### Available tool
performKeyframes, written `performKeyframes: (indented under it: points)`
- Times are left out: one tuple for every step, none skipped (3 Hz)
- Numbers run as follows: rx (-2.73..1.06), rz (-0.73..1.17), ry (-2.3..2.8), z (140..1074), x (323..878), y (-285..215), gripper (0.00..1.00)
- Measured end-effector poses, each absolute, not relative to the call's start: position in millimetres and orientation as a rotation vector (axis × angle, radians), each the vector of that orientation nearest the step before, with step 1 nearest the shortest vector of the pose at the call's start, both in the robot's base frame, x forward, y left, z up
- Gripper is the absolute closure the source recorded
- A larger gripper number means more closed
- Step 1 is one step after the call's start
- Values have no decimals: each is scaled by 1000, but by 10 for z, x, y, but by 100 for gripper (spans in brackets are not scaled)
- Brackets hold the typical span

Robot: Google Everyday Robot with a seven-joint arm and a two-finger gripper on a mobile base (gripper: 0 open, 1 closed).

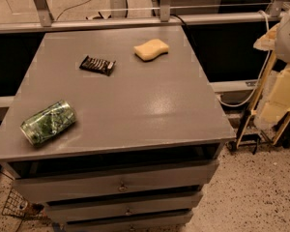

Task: Move rxbar chocolate near green can

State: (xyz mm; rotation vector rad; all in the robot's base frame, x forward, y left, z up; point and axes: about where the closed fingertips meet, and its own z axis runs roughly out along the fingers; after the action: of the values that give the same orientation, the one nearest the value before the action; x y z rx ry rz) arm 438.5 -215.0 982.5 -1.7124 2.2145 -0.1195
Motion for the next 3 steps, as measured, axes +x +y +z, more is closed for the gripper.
performKeyframes:
  points:
    - [-1712,-120,2214,9825,4385,-2150,0]
    - [-1695,-104,2148,9875,4574,-2056,0]
    - [-1699,5,1998,9950,5365,-1654,0]
